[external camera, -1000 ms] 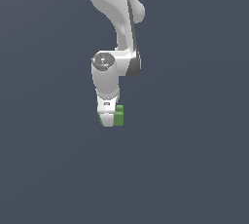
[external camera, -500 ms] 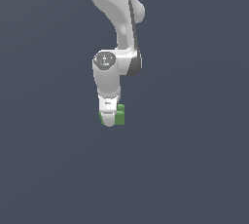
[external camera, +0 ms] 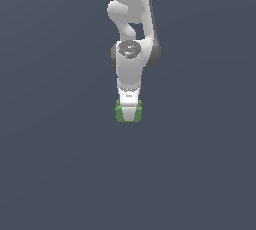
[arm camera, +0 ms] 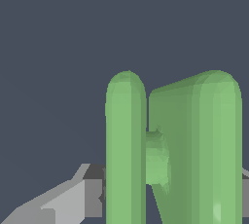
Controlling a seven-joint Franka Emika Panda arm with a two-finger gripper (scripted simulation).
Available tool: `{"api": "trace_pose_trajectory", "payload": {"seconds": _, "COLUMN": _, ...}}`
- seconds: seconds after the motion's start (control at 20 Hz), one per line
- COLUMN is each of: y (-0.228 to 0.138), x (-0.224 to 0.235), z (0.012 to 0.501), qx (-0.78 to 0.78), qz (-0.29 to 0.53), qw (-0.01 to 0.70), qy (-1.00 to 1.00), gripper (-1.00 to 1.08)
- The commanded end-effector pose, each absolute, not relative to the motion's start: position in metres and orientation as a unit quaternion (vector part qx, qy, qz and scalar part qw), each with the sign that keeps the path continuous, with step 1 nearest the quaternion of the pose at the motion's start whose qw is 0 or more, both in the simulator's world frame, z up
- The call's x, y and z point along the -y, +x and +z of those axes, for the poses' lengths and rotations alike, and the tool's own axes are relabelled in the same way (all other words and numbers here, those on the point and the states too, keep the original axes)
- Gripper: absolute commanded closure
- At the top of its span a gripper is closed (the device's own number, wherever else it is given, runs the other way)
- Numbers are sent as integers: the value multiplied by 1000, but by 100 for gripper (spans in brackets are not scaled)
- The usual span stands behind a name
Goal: Pick up the object and move it to a goal position.
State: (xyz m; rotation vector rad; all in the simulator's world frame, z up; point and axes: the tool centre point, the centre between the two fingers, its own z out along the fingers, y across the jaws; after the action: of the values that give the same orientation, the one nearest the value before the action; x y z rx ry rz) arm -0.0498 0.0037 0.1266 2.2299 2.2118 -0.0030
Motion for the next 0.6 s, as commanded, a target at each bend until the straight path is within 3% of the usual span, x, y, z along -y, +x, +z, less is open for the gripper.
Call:
{"api": "trace_pose_trajectory", "payload": {"seconds": 0.0, "y": -59, "x": -31, "z": 139, "qx": -705, "qz": -1, "qw": 1, "qy": 709, "gripper": 108}}
{"api": "trace_pose_trajectory", "payload": {"seconds": 0.55, "y": -95, "x": -145, "z": 190, "qx": -705, "qz": -1, "qw": 1, "qy": 709, "gripper": 108}}
